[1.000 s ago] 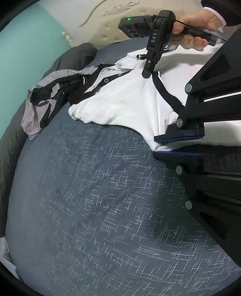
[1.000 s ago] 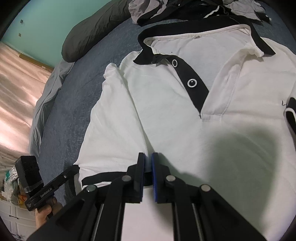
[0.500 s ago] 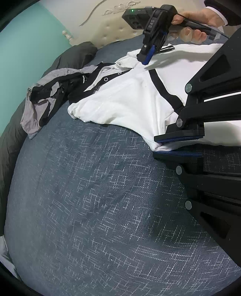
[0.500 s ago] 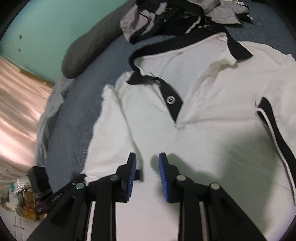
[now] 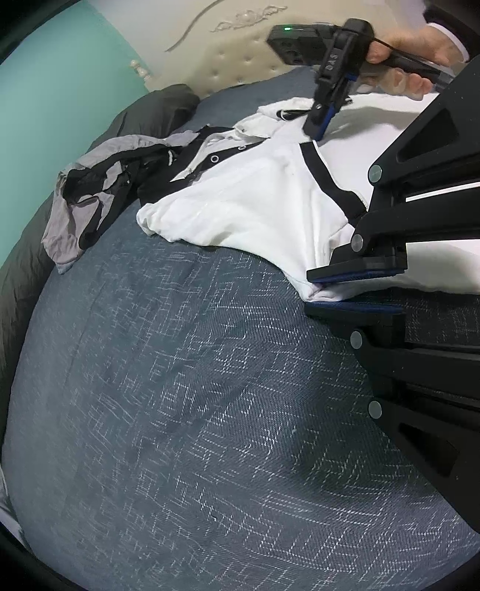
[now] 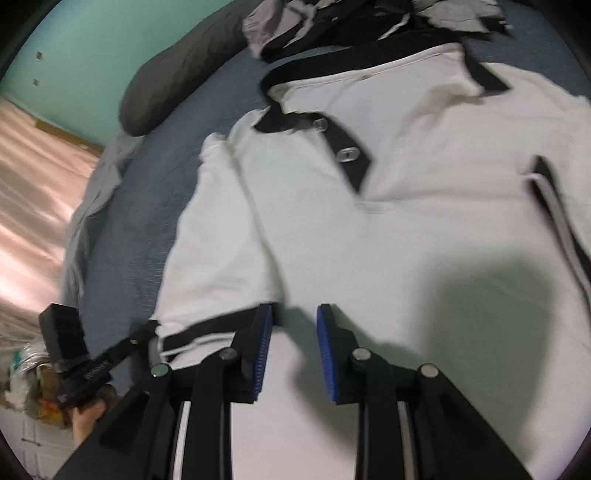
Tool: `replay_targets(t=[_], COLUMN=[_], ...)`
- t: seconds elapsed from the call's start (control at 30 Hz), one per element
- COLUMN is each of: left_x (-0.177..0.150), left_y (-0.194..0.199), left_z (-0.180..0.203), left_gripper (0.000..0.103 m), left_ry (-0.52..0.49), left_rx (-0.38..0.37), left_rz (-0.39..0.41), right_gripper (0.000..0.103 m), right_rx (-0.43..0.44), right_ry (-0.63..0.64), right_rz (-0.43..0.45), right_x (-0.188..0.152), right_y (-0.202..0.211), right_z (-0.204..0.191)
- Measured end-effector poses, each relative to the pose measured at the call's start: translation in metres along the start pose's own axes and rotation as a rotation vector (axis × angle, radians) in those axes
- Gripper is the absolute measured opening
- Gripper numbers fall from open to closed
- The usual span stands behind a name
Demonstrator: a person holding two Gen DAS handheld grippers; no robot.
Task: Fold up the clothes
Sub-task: 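Open the left tool off the shirt edge while the right tool moves to the hem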
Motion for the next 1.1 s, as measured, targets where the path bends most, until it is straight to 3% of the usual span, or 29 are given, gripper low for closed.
replay_targets(t=[0.17, 0.37, 0.63, 0.7, 0.77, 0.93, 1.1], left_x=[0.0, -0.006, -0.043, -0.057, -0.071, -0.108, -0.138], left_y=[0.014, 0.04, 0.076, 0.088, 0.099, 0.123, 0.145], left_z=[0.0, -0.006, -0.006, 0.002, 0.008, 0.019, 0.013], left_gripper=[0.016, 0.035, 0.038, 0.038, 0.039, 0.045, 0.052], left_ry=[-0.006, -0.001, -0.062, -0.117, -0.161, -0.229, -0.212], left_rx=[0.033, 0.056, 0.1, 0.12, 0.133, 0.144, 0.133], left_rz=[0.015, -0.006, -0.088, -0.102, -0.116, -0.158, -0.186], right_gripper=[0.025, 0.025, 0.026, 0.035, 0.052, 0.053, 0.053], right_rx=[-0.012, -0.042, -0.102, -0.096, -0.079, -0.072, -0.117], right_ry=[-0.007, -0.029, -0.063, -0.067, -0.077, -0.115, -0.14], right_rz=[0.037, 0.059, 0.041, 0.035, 0.033, 0.034, 0.038], right_x=[-0.013, -0.041, -0.087, -0.1, -0.115, -0.151, -0.183], right_y=[0.041, 0.101, 0.162, 0.174, 0.187, 0.22, 0.247], right_z=[0.007, 0.021, 0.039, 0.042, 0.044, 0.054, 0.067])
Point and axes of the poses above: each gripper's, at about its wrist camera, not at the fingertips, and y roughly against the way its jaws point, z to its right, x to its top, the point moved 2 cm from there along -y, roughly the way its jaws point, and after that the axes turned 12 degrees about x, right-handed, at the moved point
